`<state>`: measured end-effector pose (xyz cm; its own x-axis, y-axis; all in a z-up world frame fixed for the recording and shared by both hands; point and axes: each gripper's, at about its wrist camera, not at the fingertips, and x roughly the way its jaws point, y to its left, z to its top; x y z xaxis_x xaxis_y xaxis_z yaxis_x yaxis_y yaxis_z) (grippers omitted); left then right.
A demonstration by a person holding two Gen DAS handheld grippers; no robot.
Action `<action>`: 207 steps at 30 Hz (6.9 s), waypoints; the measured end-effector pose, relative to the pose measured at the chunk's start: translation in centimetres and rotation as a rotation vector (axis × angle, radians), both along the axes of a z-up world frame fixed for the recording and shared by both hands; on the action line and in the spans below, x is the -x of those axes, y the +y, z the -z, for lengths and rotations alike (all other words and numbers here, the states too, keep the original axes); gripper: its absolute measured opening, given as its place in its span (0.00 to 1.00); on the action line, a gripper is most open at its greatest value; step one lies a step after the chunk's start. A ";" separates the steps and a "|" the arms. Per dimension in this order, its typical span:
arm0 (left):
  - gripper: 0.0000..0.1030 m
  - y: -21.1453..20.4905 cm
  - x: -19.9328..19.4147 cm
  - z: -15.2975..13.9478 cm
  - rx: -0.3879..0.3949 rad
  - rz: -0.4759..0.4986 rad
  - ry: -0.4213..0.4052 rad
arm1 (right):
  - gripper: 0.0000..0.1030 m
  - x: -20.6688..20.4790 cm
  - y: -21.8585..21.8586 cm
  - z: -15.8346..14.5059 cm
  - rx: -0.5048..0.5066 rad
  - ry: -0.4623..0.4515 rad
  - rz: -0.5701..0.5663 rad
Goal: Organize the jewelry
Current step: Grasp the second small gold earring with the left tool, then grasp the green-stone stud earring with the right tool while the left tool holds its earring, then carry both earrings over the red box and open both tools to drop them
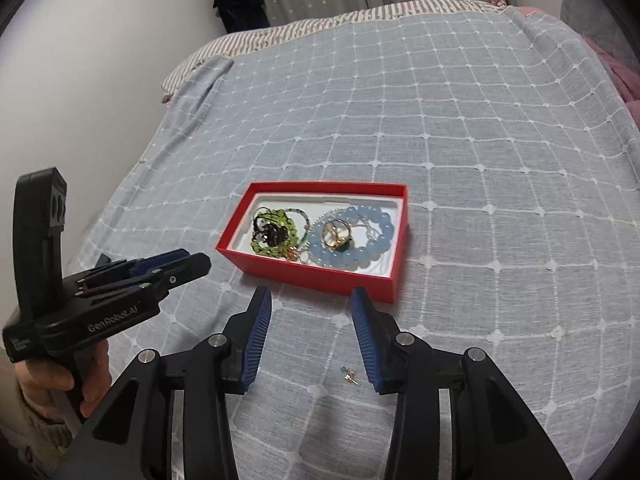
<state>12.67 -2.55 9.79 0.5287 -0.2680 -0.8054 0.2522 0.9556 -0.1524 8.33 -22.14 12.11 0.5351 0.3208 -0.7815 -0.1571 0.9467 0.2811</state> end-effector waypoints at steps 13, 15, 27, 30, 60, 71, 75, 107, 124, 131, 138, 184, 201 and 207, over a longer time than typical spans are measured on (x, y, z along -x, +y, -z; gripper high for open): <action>0.39 -1.4 1.6 2.7 -0.119 0.044 0.037 | 0.45 0.8 -1.1 1.7 0.135 0.103 0.036; 0.39 -1.7 1.9 3.1 -0.121 0.053 0.047 | 0.45 0.8 -0.9 1.9 0.137 0.106 0.025; 0.39 -3.0 2.3 5.4 -0.201 0.091 0.076 | 0.45 0.7 1.2 4.4 0.216 0.152 -0.066; 0.39 -3.2 2.3 5.7 -0.210 0.101 0.084 | 0.45 0.6 1.5 5.1 0.245 0.161 -0.071; 0.30 -3.0 0.7 7.0 -0.062 0.147 0.190 | 0.45 0.0 0.9 5.5 0.221 0.161 -0.027; 0.08 -3.8 1.2 7.4 -0.100 0.144 0.193 | 0.43 -0.1 1.0 5.9 0.219 0.169 -0.042; 0.07 -3.4 1.0 7.3 -0.086 0.141 0.195 | 0.42 -0.2 1.2 6.1 0.213 0.180 -0.050; 0.07 -1.2 0.8 5.1 -0.004 0.098 0.153 | 0.07 -0.4 3.1 8.5 0.262 0.198 -0.122; 0.07 -0.8 1.1 1.5 0.080 0.098 0.058 | 0.08 -0.1 2.8 5.3 0.183 0.101 -0.097; 0.07 -0.6 0.3 0.4 0.134 0.086 0.049 | 0.08 -0.6 2.1 4.1 0.150 0.074 -0.060; 0.07 -0.9 -0.4 -0.8 0.174 0.086 0.033 | 0.08 -1.1 1.2 3.0 0.113 0.041 -0.026; 0.08 -6.9 -7.1 1.7 0.225 0.106 0.049 | 0.09 -8.7 -2.1 3.8 -0.104 0.030 0.117; 0.08 -5.8 -6.4 0.7 0.208 0.075 0.006 | 0.22 -8.2 -3.0 3.2 -0.123 0.026 0.150; 0.13 -4.6 -5.1 -0.3 0.169 0.020 -0.038 | 0.22 -6.8 -2.3 1.9 -0.134 0.002 0.138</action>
<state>17.78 -7.15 10.04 0.5509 -0.4082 -0.7279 0.2792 0.9121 -0.3002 15.08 -24.42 10.20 0.5794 0.3461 -0.7379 -0.0279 0.9132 0.4065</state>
